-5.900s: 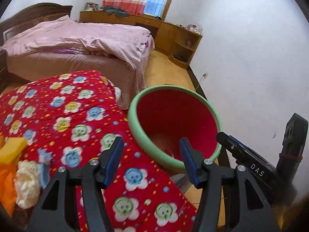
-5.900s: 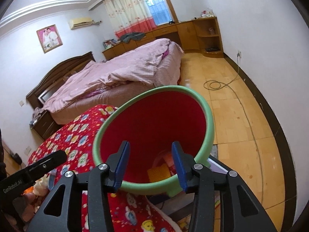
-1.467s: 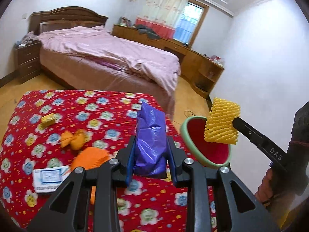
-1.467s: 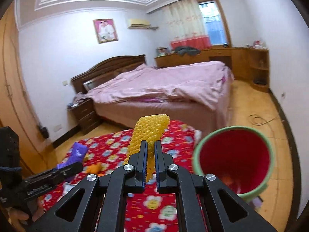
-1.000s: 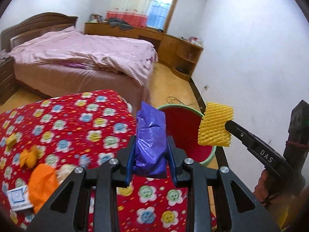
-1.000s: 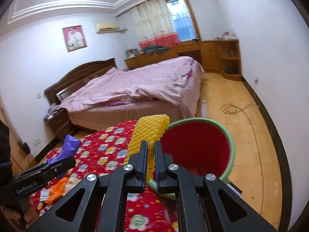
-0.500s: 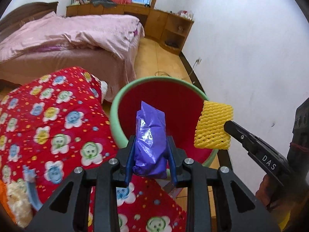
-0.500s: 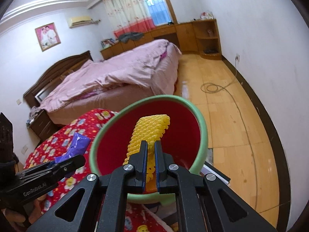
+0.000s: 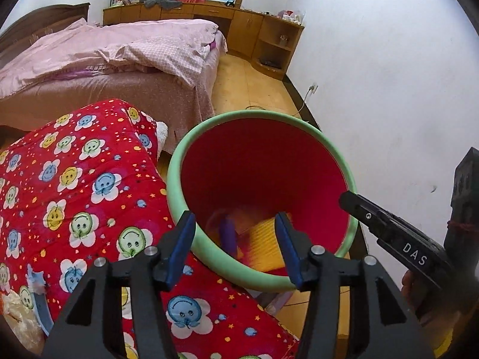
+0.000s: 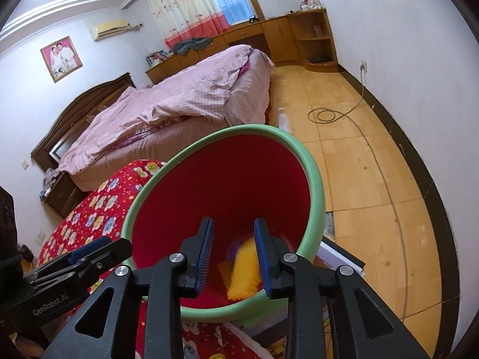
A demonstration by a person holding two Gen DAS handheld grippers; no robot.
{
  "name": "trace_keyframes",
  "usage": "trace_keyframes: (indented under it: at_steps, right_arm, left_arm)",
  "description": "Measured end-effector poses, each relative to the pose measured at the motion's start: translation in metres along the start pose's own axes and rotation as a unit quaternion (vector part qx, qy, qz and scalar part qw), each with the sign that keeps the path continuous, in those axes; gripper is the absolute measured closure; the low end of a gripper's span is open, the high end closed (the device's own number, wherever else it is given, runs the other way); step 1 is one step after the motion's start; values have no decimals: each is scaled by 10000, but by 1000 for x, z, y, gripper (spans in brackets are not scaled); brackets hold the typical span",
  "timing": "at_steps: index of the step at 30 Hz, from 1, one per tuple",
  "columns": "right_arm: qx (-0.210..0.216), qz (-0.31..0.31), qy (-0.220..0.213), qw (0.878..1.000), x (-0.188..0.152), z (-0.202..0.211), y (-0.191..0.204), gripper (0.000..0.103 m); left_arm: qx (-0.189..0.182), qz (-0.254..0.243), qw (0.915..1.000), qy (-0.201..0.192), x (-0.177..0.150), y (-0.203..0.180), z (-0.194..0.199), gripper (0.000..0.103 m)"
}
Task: Collect trash
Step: 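Move both open tools back over the quilt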
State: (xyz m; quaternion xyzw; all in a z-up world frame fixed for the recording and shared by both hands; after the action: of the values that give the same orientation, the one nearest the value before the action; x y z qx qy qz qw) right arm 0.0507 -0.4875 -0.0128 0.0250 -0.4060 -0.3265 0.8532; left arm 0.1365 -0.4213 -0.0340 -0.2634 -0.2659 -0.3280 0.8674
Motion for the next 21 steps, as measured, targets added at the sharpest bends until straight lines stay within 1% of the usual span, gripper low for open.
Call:
trace_keyframes:
  at_steps: [4,9,11,12,13,14,21]
  right_arm:
    - [82,18,-68,9999,2,7,7,73]
    - [245,122,-89,9996,1,19,25,71]
    - [293,150,-105,9994,-1,23,30,69]
    - [328,164,-123,9993,-1,27,34,66]
    - [355,174,-133,9991,-2,30,37,63]
    - [388,187,-137,9990,-3,33,40,62]
    - [663,324,-35,9973,-16,51,71,60]
  left_arm:
    - [-27,78,9999,-136,1,4,17,48]
    - [41,188,9994,-302,0,11,44,48]
    - [54,302,9988,-371,-3,17,57,48]
    - [65,359,9985,-404,-5,20,64,48]
    - [88,414,9981,-439,-8,24,71,48]
    - [119,454,9978,-469,-10,28,77,48]
    - [411,766,9938,-691,-31,58,123,48]
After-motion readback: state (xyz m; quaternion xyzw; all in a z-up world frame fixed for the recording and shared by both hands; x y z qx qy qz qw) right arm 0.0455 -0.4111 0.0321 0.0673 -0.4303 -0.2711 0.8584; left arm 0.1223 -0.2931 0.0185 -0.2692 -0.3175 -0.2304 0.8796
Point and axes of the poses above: each gripper's, at about its wrist camera, not at the fingertips, and z roughly against the way its jaws point, y to its left, x to its top, the point moved 8 cm from there along -z, roughly the way its jaws point, and after that the axes turned 3 degrees about -x, right-handed, at the moved point
